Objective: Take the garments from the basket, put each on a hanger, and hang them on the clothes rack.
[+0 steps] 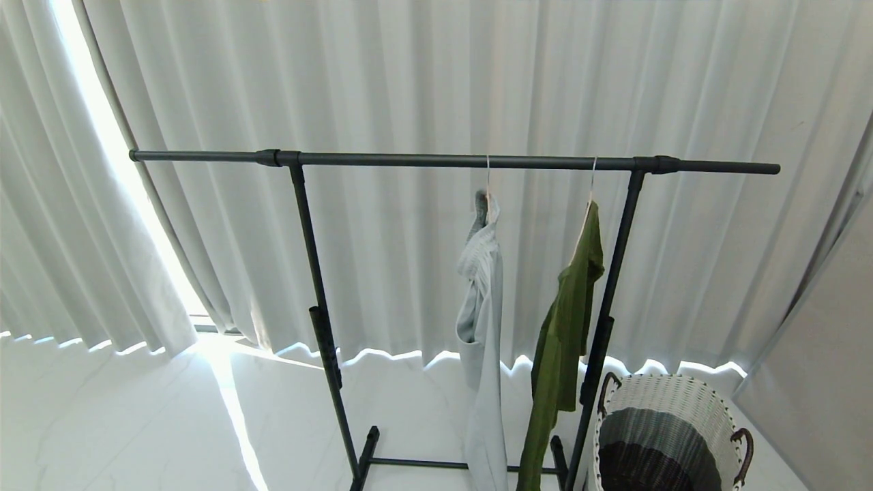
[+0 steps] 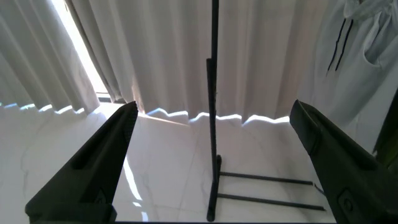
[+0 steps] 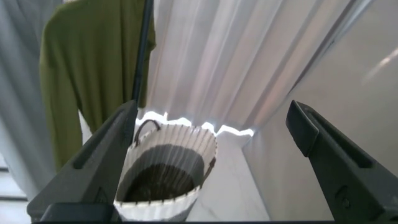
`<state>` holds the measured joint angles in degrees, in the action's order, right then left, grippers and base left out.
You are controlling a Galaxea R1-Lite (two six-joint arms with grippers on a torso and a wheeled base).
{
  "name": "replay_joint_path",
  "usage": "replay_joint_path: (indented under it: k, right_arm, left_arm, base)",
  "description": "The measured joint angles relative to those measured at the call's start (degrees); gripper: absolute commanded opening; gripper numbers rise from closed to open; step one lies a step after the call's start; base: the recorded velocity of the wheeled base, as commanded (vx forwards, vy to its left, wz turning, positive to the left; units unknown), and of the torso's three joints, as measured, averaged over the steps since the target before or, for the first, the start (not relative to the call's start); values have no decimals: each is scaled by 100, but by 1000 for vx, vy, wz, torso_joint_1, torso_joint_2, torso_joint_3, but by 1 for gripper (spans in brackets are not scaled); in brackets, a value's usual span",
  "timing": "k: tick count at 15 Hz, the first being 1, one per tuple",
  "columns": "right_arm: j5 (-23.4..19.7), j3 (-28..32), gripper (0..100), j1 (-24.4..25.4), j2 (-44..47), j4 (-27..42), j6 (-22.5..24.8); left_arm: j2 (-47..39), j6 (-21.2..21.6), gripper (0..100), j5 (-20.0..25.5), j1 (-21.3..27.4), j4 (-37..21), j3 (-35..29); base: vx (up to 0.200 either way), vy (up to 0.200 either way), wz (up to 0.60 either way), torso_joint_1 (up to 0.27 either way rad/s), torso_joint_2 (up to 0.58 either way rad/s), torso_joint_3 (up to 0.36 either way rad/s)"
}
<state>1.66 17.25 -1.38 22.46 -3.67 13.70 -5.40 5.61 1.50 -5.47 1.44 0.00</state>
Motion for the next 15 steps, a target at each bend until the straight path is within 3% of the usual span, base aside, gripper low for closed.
replay_joint_path:
  k: [15]
  right_arm:
    - [-477,-88,100,87,-1284,369,-251]
  left_arm:
    - [4,-96,100,-38,2,-33,0]
  base:
    - [0,0,0,0,0,0]
